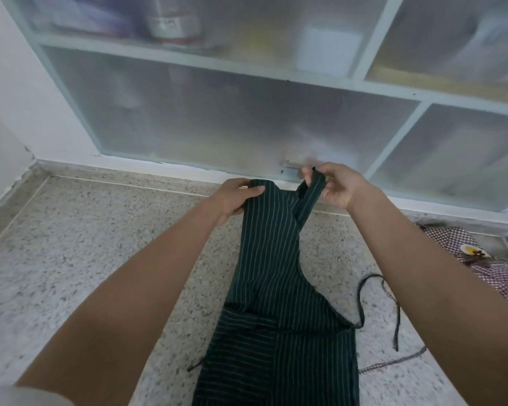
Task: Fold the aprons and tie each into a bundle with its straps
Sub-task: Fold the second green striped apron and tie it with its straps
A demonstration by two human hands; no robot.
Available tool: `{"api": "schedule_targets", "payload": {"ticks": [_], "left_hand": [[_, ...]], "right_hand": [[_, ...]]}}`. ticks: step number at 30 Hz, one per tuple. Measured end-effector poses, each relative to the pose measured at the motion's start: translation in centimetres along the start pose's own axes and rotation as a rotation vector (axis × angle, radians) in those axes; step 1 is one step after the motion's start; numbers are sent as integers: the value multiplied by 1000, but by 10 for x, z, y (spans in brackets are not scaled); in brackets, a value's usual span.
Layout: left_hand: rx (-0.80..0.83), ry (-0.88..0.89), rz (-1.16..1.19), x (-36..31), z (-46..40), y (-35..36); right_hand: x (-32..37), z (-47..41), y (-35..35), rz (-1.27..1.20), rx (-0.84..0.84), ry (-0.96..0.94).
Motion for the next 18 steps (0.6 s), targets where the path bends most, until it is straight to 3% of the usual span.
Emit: {"api": "schedule_targets", "payload": {"ticks": [3, 8, 10, 12, 15, 18], "left_hand": [[-42, 84, 8, -9, 8, -1], [-108, 192, -1, -16, 15, -4], [-159, 223, -19, -15, 16, -6], [-187, 224, -36, -14, 17, -9], [-174, 216, -97, -14, 19, -7], [-165, 220, -231, -14, 19, -4]], "right_hand": [[6, 14, 5, 253, 9, -79], [-12, 30, -11, 1376, 17, 55], [-9, 30, -19, 1753, -85, -2], [-5, 29, -23, 1708, -156, -33], [-7, 33, -27, 1095, -162, 125], [-3, 36, -16, 535, -65, 73]]}}
Point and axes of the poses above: each hand's wrist, its own z-axis away from the middle knuckle, its own y-axis out of the palm, x = y × z, the point moved 3 cm from there along -z, towards the middle knuckle, and after that the axes turned 3 degrees about -x, right-handed, at the moved point
